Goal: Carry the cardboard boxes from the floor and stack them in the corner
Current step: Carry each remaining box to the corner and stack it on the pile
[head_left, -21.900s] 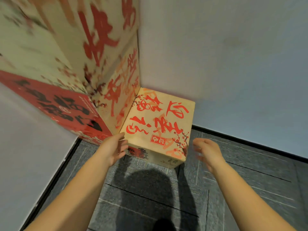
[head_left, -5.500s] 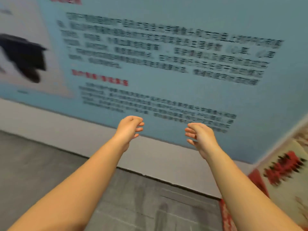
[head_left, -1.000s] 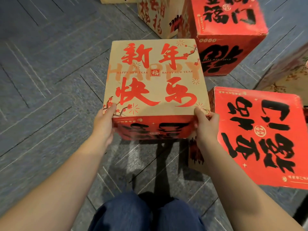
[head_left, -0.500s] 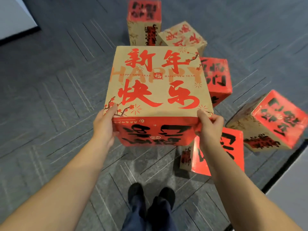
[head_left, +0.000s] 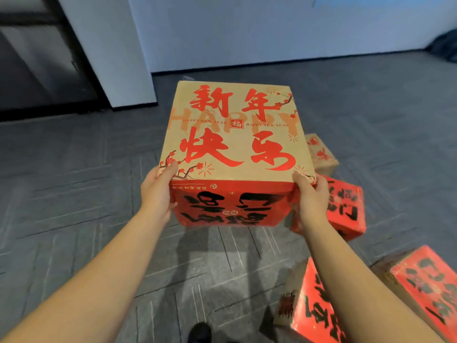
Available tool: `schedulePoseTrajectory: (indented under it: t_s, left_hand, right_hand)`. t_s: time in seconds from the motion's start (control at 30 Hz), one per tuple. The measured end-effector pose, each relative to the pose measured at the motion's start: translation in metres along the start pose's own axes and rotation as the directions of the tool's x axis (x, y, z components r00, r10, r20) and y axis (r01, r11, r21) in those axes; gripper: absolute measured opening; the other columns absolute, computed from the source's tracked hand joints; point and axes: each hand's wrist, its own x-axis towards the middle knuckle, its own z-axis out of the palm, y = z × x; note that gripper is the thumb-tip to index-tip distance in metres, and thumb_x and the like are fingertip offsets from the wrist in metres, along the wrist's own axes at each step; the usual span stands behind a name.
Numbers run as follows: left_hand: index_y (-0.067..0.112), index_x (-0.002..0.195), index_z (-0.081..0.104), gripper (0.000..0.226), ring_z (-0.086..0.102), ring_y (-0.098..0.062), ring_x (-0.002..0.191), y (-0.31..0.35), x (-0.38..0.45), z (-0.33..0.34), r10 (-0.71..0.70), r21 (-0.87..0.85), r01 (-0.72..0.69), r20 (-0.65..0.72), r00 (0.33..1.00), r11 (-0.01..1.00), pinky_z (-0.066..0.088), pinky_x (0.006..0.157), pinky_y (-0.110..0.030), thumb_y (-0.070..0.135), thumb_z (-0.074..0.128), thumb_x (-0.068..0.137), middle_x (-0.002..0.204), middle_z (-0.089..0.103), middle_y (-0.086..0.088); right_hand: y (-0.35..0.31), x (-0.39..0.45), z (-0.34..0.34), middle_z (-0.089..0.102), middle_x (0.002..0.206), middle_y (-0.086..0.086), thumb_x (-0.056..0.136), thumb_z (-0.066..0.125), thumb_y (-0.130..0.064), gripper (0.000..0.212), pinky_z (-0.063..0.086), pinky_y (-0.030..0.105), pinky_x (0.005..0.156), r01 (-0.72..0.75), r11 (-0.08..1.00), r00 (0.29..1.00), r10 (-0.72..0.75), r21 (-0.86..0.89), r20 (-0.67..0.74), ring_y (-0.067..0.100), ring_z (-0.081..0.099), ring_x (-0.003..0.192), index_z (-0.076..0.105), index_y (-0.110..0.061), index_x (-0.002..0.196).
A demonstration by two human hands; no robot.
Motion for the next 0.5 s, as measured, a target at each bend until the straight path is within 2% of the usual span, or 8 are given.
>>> schedulePoseTrajectory:
  t_s: [0.17, 0.27, 0.37, 0.5]
  left_hand:
    - [0.023, 0.1, 0.053, 0.01, 0.055, -0.005, 0.075, 0.017, -0.029, -0.043, 0.055, -0.095, -0.073, -0.185, 0.981, 0.993, 0.043, 0.068, -0.03, 0.03, 0.053, 0.093, 0.082, 0.061, 0.011]
    - [0.024, 0.102, 0.054, 0.013, 0.056, -0.006, 0.075, 0.019, -0.048, -0.076, 0.077, -0.123, -0.124, -0.333, 0.94, 0.985, 0.042, 0.067, -0.029, 0.032, 0.053, 0.092, 0.083, 0.062, 0.012]
    - [0.024, 0.103, 0.052, 0.015, 0.057, -0.006, 0.075, 0.016, -0.073, -0.116, 0.07, -0.174, -0.172, -0.477, 0.876, 0.97, 0.042, 0.067, -0.029, 0.033, 0.054, 0.091, 0.084, 0.062, 0.011]
    - [0.025, 0.105, 0.051, 0.016, 0.055, -0.004, 0.073, 0.015, -0.116, -0.176, 0.042, -0.232, -0.248, -0.645, 0.763, 0.941, 0.039, 0.065, -0.03, 0.033, 0.053, 0.091, 0.083, 0.06, 0.013]
  right_hand:
    - [-0.025, -0.013, 0.044, 0.055, 0.105, 0.002, 0.087, 0.059, -0.014, 0.022, 0.046, 0.026, 0.074, 0.062, 0.997, 0.973, -0.053, -0.036, 0.224, 0.016, 0.053, 0.095, 0.046, -0.016, 0.105]
    - [-0.03, -0.03, 0.072, 0.056, 0.108, 0.004, 0.087, 0.058, -0.016, 0.02, 0.046, 0.039, 0.084, 0.071, 0.994, 0.926, -0.036, -0.079, 0.376, 0.02, 0.054, 0.098, 0.045, -0.015, 0.103]
    - [-0.029, -0.058, 0.105, 0.056, 0.106, 0.003, 0.088, 0.057, -0.018, 0.02, 0.046, 0.043, 0.09, 0.1, 0.989, 0.846, -0.026, -0.111, 0.532, 0.02, 0.054, 0.1, 0.044, -0.016, 0.103]
    - [-0.027, -0.117, 0.148, 0.053, 0.092, -0.005, 0.089, 0.056, -0.021, 0.02, 0.048, 0.047, 0.092, 0.14, 0.98, 0.698, 0.005, -0.144, 0.716, 0.02, 0.054, 0.098, 0.044, -0.016, 0.104]
